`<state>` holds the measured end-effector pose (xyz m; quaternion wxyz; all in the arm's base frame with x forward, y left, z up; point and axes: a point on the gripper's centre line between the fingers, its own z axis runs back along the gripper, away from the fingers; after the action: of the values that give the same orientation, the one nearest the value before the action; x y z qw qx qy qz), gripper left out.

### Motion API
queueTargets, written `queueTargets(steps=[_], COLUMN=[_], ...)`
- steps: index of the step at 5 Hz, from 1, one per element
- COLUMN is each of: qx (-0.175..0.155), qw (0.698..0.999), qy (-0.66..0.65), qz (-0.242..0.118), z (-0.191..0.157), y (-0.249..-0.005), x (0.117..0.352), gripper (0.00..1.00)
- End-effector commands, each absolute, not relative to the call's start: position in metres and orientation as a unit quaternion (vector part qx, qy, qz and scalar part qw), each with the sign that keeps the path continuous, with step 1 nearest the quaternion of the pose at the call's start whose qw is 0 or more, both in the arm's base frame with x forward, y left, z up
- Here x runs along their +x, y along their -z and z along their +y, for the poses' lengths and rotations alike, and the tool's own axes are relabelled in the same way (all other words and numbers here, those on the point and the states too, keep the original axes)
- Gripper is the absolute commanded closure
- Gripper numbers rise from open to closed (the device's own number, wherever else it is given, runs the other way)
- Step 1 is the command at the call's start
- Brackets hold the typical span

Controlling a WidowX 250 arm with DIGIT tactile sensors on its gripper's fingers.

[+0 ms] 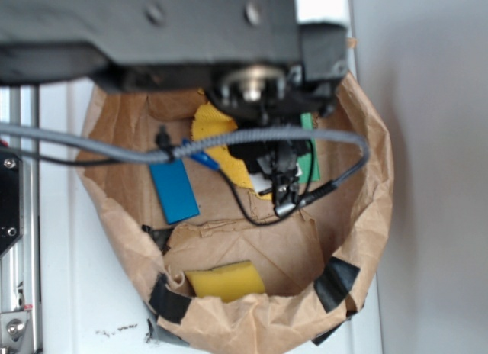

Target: Grab the yellow cloth.

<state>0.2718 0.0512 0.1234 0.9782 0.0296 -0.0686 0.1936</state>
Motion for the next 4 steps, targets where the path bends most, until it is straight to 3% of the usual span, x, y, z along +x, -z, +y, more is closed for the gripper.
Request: queueTargets(steps=[1,2,3,4], qx=[0.045,0.07,0.077,0.056], qw=[0.978,0.978,0.979,0.985], qy=[-0.181,-0.178,-0.171,-0.152], qz=[-0.089,-0.081,-0.077,-0.056], z=[0.078,0.089,0.098,0.1], y=[-0.083,-0.061,-0.055,-0.073], x=[0.29,0.299,0.296,0.283], gripper=[0.0,0.0,0.0,0.0])
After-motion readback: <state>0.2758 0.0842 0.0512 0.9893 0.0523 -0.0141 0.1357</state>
